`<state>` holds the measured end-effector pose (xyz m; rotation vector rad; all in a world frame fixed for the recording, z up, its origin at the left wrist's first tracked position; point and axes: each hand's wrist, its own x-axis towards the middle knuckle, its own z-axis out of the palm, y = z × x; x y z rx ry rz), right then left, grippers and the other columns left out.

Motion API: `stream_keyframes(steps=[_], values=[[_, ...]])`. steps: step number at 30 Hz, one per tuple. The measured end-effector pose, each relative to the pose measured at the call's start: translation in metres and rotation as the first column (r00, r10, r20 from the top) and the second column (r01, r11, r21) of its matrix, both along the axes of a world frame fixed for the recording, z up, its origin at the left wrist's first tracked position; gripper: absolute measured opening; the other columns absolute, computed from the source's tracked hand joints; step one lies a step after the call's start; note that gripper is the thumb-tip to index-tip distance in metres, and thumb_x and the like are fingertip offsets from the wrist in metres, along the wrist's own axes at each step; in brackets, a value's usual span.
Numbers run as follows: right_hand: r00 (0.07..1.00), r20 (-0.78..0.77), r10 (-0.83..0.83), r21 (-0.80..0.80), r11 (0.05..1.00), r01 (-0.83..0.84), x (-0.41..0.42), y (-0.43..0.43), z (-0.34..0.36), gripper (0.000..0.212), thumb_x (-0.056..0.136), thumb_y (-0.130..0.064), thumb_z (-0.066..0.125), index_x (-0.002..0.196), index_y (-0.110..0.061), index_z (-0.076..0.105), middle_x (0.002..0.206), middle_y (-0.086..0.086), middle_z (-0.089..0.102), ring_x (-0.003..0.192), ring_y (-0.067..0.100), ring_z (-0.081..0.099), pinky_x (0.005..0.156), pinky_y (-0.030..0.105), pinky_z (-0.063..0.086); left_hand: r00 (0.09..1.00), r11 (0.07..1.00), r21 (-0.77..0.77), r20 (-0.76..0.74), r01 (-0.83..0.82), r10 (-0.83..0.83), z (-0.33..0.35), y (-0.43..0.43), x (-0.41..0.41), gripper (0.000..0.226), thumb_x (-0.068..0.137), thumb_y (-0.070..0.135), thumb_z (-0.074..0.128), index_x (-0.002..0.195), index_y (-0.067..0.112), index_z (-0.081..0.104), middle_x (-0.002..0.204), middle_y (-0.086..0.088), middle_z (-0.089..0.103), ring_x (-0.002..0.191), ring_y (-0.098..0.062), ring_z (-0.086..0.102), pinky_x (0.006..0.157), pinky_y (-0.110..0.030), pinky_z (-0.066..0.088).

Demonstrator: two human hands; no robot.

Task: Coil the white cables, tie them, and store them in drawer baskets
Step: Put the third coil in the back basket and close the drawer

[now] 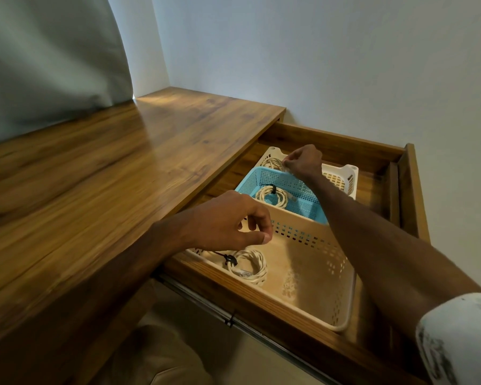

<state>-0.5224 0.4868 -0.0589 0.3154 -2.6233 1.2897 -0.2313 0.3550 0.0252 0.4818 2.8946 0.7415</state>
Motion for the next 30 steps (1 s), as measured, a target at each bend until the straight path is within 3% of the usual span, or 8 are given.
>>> stream_keyframes(steps=[9,15,17,20,23,25,27,30], values=[[0.999,0.019,0.046,0.04,0.998,-0.047,0.001,-0.001,-0.001,0.012,0.084,-0.01,0.082,0.094,-0.004,0.08,0.097,0.012,0.077,0.086,0.015,0.067,0.071,0.03,0.058,1.0,1.0,-0.002,0.022,-0.005,0.005,-0.001,0.0,0.001,0.012,0.096,0.037,0.068,0.107,0.031,0.071,0.115,0.018,0.067,0.099,0.006,0.057,0.074,-0.01,0.049],[0.994,0.104,0.026,0.148,0.988,-0.041,-0.002,-0.002,0.0,0.021,0.082,-0.014,0.085,0.099,-0.003,0.079,0.101,0.014,0.078,0.09,0.019,0.07,0.075,0.037,0.063,1.0,1.0,-0.008,0.021,-0.009,0.009,-0.002,-0.001,0.001,0.013,0.097,0.037,0.068,0.107,0.031,0.071,0.117,0.017,0.067,0.1,0.005,0.057,0.071,-0.006,0.047],[0.989,0.15,-0.004,0.197,0.98,-0.026,-0.001,-0.004,0.004,0.029,0.079,-0.018,0.087,0.1,0.0,0.077,0.103,0.015,0.077,0.093,0.025,0.072,0.07,0.038,0.063,1.0,1.0,-0.008,0.019,-0.013,0.013,-0.002,-0.001,0.001,0.013,0.097,0.038,0.068,0.107,0.031,0.071,0.117,0.017,0.068,0.098,0.007,0.057,0.07,-0.006,0.046],[0.977,0.207,-0.045,0.262,0.965,-0.011,-0.001,-0.008,0.011,0.037,0.079,-0.021,0.088,0.103,0.0,0.067,0.107,0.013,0.071,0.096,0.026,0.068,0.055,0.027,0.05,1.0,1.0,-0.006,0.018,-0.019,0.019,-0.003,-0.001,0.0,0.014,0.096,0.038,0.068,0.108,0.031,0.071,0.117,0.018,0.067,0.1,0.011,0.055,0.07,-0.003,0.046],[0.955,0.287,-0.07,0.267,0.964,-0.009,-0.002,-0.01,0.015,0.035,0.084,-0.023,0.084,0.103,-0.004,0.061,0.108,0.012,0.067,0.101,0.026,0.067,0.067,0.03,0.055,0.999,1.0,-0.006,0.022,-0.022,0.022,-0.003,-0.002,0.0,0.013,0.096,0.039,0.068,0.108,0.032,0.071,0.116,0.018,0.067,0.101,0.011,0.055,0.071,-0.005,0.047],[0.933,0.354,-0.068,0.245,0.969,-0.022,-0.004,-0.009,0.019,0.033,0.084,-0.024,0.083,0.091,-0.007,0.056,0.102,0.011,0.066,0.095,0.023,0.068,0.075,0.032,0.059,1.0,1.0,-0.001,0.023,-0.02,0.02,-0.004,-0.002,-0.001,0.013,0.096,0.038,0.068,0.108,0.032,0.071,0.115,0.018,0.067,0.104,0.005,0.057,0.072,-0.008,0.047],[0.912,0.406,-0.067,0.244,0.969,-0.038,-0.006,-0.008,0.024,0.031,0.084,-0.024,0.083,0.087,-0.009,0.056,0.101,0.01,0.069,0.089,0.021,0.068,0.073,0.031,0.059,1.0,1.0,0.003,0.022,-0.023,0.022,-0.003,-0.003,-0.001,0.013,0.097,0.038,0.068,0.108,0.031,0.071,0.113,0.018,0.067,0.105,0.001,0.059,0.073,-0.01,0.048],[0.894,0.442,-0.072,0.24,0.97,-0.041,-0.006,-0.008,0.025,0.031,0.083,-0.023,0.083,0.1,-0.008,0.062,0.105,0.01,0.071,0.09,0.021,0.07,0.07,0.031,0.058,0.999,1.0,0.008,0.024,-0.025,0.024,-0.004,-0.003,-0.001,0.013,0.097,0.037,0.068,0.108,0.031,0.071,0.114,0.017,0.067,0.105,0.002,0.058,0.071,-0.007,0.048]])
